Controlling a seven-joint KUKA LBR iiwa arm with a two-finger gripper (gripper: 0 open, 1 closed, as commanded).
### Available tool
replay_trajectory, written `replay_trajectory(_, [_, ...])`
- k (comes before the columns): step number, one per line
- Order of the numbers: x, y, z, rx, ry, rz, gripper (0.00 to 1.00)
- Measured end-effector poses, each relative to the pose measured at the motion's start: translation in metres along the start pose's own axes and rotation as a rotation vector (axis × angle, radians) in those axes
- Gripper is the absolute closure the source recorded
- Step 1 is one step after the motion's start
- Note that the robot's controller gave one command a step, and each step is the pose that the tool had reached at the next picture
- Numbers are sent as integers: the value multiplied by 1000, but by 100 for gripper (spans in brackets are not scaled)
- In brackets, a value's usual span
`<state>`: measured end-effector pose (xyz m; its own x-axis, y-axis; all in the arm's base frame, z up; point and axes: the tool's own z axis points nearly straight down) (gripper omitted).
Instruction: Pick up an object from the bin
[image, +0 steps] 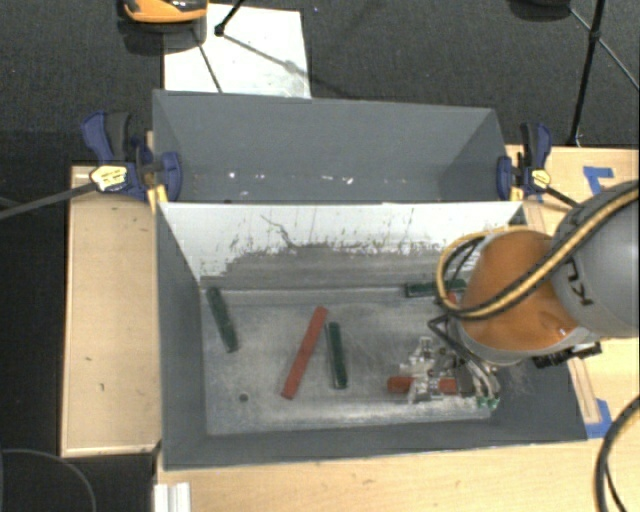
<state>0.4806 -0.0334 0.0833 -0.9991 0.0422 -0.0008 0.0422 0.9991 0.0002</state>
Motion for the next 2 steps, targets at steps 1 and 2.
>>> replay_trajectory(1, [0,0,-9,0,0,0,100])
replay_trajectory(2, [1,0,-19,0,4,-1,100])
